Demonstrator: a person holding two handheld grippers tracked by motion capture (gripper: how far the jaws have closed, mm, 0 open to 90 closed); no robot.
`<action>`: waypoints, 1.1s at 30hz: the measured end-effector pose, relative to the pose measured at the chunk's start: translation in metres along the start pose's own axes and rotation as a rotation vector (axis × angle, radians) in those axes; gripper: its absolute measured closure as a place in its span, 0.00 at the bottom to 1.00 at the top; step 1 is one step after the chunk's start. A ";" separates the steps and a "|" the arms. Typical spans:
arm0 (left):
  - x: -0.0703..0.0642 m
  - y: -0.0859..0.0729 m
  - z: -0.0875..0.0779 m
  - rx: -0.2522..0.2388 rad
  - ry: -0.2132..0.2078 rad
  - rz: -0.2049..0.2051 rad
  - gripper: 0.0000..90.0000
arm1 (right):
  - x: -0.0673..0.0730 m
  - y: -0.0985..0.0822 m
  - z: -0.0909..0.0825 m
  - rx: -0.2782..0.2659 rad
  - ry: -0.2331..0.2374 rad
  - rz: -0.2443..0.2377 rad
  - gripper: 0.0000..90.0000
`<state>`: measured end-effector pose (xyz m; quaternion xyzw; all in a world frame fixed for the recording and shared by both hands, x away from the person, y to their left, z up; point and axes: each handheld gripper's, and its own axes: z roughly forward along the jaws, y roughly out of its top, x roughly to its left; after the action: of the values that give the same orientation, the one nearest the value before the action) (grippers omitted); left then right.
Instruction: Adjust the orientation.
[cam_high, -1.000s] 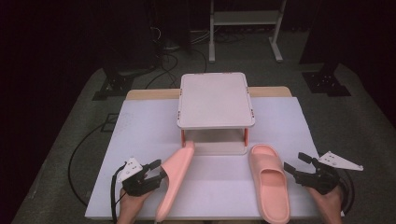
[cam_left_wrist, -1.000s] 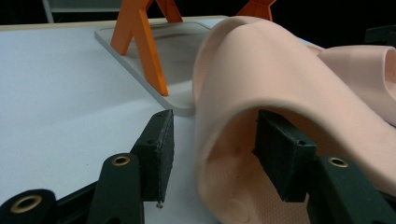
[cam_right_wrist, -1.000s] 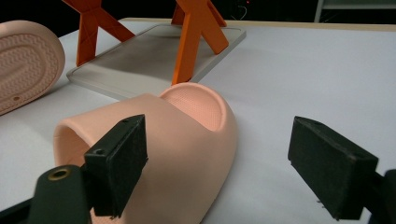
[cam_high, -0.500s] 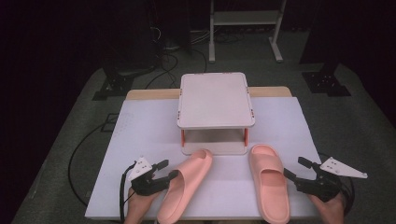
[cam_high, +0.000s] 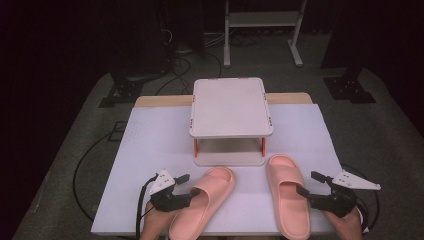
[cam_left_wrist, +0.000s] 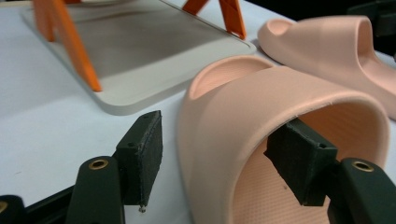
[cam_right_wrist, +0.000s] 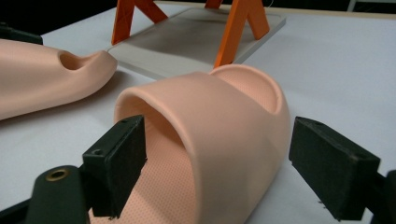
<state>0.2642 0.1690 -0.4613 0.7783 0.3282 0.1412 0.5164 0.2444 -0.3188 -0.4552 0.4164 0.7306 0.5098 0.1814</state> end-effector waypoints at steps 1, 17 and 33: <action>0.000 0.000 0.000 0.000 0.000 0.000 0.40 | 0.000 0.000 0.000 0.000 0.000 0.000 0.21; -0.007 -0.003 0.007 0.059 0.020 0.083 0.54 | -0.003 -0.006 0.015 0.049 -0.042 0.019 0.36; -0.006 -0.003 0.005 0.050 0.019 0.062 0.72 | 0.006 -0.005 0.024 0.067 -0.150 -0.048 0.60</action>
<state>0.2615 0.1625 -0.4657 0.7993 0.3122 0.1565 0.4890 0.2553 -0.3009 -0.4682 0.4415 0.7416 0.4478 0.2337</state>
